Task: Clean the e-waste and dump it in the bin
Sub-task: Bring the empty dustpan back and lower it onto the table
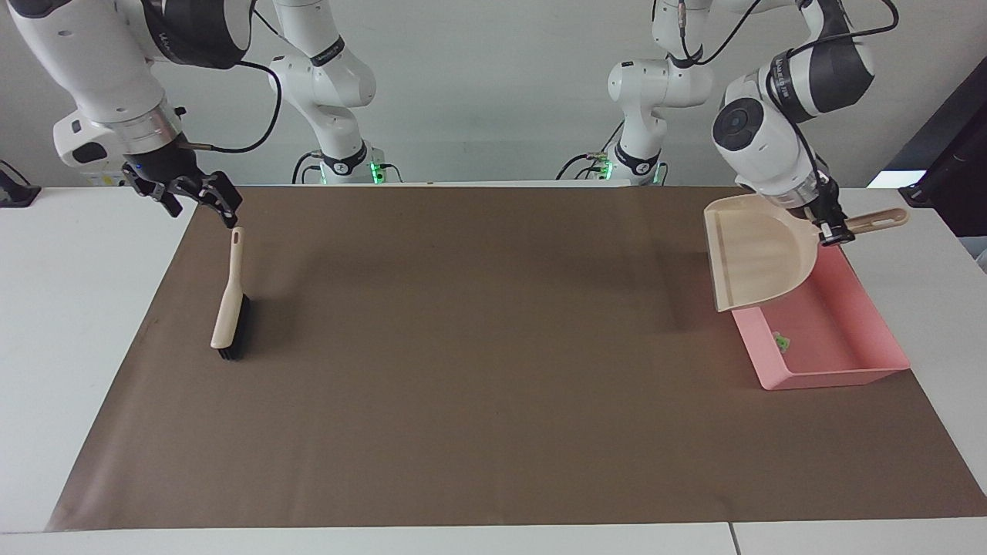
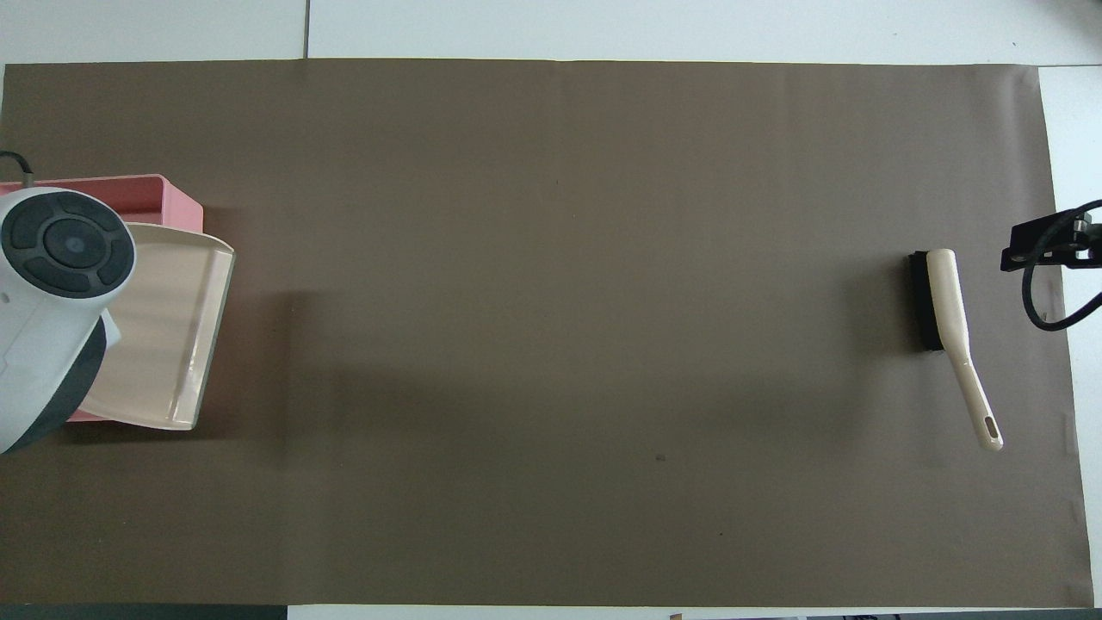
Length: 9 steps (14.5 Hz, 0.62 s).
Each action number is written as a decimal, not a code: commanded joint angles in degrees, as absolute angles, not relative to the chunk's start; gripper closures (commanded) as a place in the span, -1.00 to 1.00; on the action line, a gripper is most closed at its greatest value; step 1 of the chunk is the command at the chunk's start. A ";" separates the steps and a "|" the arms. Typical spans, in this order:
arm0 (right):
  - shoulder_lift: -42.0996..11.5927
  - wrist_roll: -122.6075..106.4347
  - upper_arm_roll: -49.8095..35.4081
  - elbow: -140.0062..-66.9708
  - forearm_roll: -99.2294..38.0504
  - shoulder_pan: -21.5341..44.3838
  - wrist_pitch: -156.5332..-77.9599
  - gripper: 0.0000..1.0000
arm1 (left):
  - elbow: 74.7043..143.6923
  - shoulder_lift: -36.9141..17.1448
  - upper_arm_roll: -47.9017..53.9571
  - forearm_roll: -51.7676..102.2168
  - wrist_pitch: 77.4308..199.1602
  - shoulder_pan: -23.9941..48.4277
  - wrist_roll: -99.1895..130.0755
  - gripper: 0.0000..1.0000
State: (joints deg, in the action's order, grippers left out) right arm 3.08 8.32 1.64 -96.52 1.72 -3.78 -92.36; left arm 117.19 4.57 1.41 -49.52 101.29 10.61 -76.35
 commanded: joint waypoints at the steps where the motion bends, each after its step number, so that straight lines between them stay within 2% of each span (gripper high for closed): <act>1: 2.64 8.44 8.08 -95.54 1.14 1.49 -91.14 -1.00 | 119.97 3.79 0.79 -44.23 100.90 15.63 -66.65 1.00; 6: 3.25 8.17 7.82 -95.89 1.41 1.58 -90.00 -1.00 | 120.41 -2.45 0.79 -37.27 106.24 25.12 -57.05 1.00; 9: 3.34 8.17 7.38 -95.80 1.67 1.67 -90.00 -1.00 | 120.24 -5.26 0.70 -33.40 110.55 28.38 -53.11 1.00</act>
State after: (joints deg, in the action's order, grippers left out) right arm 3.12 8.36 7.38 -96.40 1.72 1.38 -90.97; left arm 120.35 -4.16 1.74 -35.33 107.64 26.30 -55.78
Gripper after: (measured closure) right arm 0.000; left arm 0.670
